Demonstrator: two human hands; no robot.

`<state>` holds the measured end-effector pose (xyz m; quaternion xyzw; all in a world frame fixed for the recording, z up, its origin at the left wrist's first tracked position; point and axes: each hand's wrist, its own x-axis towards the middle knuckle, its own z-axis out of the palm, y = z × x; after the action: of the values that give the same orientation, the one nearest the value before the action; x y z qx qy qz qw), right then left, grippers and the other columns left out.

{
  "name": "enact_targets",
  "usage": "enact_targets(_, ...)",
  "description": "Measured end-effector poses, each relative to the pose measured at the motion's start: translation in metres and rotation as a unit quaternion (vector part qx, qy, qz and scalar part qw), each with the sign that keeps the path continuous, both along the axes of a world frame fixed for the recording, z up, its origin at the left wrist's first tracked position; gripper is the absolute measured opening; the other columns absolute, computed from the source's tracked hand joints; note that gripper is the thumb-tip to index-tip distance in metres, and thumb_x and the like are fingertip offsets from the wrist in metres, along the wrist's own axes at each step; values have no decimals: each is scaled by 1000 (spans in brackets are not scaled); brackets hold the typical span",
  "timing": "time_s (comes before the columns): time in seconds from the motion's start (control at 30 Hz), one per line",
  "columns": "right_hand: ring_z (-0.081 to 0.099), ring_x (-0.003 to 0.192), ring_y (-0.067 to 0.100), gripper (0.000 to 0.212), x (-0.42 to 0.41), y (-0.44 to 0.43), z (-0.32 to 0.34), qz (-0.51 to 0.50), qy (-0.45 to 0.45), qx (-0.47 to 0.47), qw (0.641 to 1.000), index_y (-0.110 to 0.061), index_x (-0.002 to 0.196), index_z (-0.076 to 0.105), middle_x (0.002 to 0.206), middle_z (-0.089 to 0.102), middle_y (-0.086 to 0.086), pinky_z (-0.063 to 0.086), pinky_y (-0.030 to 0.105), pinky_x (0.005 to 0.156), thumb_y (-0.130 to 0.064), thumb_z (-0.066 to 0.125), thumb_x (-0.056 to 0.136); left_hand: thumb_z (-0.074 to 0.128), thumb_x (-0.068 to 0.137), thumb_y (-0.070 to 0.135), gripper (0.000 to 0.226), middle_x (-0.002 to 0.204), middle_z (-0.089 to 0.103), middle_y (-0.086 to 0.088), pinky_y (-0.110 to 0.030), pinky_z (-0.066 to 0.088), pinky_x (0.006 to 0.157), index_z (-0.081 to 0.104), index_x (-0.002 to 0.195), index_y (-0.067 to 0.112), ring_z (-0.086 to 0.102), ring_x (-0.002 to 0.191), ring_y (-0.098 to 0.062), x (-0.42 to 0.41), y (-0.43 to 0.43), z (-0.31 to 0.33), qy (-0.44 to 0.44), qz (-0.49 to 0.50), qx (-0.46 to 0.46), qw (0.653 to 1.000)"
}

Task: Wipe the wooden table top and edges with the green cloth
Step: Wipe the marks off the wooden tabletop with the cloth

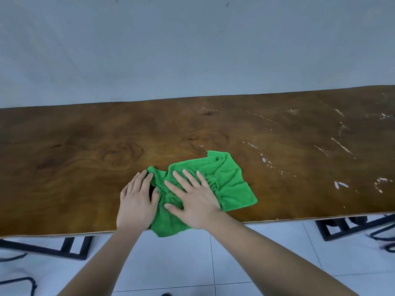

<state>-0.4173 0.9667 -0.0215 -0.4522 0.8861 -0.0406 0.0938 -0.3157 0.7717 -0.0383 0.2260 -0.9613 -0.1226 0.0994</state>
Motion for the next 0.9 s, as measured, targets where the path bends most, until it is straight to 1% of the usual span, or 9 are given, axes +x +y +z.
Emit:
enact_targets(0.1, -19, 171, 20, 84, -29, 51, 5, -42, -1, -8, 999, -52, 175, -1, 185, -14, -10, -10, 55, 137, -92, 2, 101, 28, 110, 61, 65, 175, 38, 4, -50, 26, 131, 42, 166, 31, 25, 165, -20, -1, 1, 2, -17, -3, -12, 1000)
enact_targets(0.23, -17, 171, 17, 84, -72, 135, 7, -125, 19, 4, 992, -55, 173, -3, 184, -15, -13, -5, 54, 139, -94, 0, 99, 29, 111, 69, 70, 179, 30, 5, -49, 19, 134, 25, 172, 35, 22, 167, -20, -3, 2, 6, -38, 8, -7, 999)
enact_targets(0.37, -11, 172, 16, 87, -111, 214, 9, -237, 23, 9, 971, -56, 173, 0, 186, -10, -13, -3, 53, 139, -96, -1, 96, 25, 110, 70, 70, 180, 27, 5, -51, 18, 135, 29, 171, 35, 18, 168, -21, -3, 4, 7, -43, 4, -9, 999)
enact_targets(0.47, -6, 173, 19, 91, -126, 238, 9, -315, 15, 8, 949, -51, 175, 3, 187, -5, -10, -2, 54, 139, -95, -1, 96, 26, 111, 67, 67, 179, 29, 5, -51, 18, 134, 32, 170, 36, 18, 168, -20, -2, 4, 8, -38, 3, -8, 999)
enact_targets(0.57, -4, 174, 27, 92, -125, 220, 8, -402, 9, 10, 915, -44, 178, 1, 188, -5, -3, 1, 59, 138, -89, -3, 98, 27, 111, 65, 65, 179, 30, 5, -51, 19, 134, 35, 169, 36, 17, 168, -19, -2, 6, 9, -33, 2, -11, 999)
enact_targets(0.63, -7, 173, 33, 93, -118, 189, 8, -431, 6, 20, 902, -36, 178, -4, 187, -10, 3, 2, 64, 137, -84, -6, 99, 27, 111, 65, 65, 179, 30, 5, -51, 19, 134, 35, 169, 36, 17, 168, -19, -1, 7, 10, -35, 1, -11, 999)
enact_targets(0.73, -11, 172, 37, 91, -99, 127, 12, -392, -1, 28, 919, -31, 177, -12, 185, -17, 7, -1, 68, 136, -81, -8, 101, 26, 111, 66, 66, 179, 30, 5, -51, 20, 134, 35, 169, 36, 18, 168, -20, -2, 7, 11, -39, 1, -14, 999)
enact_targets(0.83, -16, 170, 40, 89, -73, 58, 14, -322, -6, 25, 946, -31, 175, -17, 182, -22, 8, -8, 70, 134, -80, -9, 101, 27, 111, 65, 65, 179, 30, 4, -52, 21, 133, 36, 169, 36, 18, 168, -20, -1, 6, 9, -38, 0, -16, 999)
enact_targets(0.9, -19, 169, 40, 88, -51, 14, 15, -256, -10, 26, 966, -32, 174, -18, 180, -24, 9, -11, 71, 132, -80, -8, 102, 31, 111, 63, 63, 178, 32, 5, -52, 22, 132, 38, 168, 36, 19, 167, -19, -1, 5, 8, -32, 1, -15, 999)
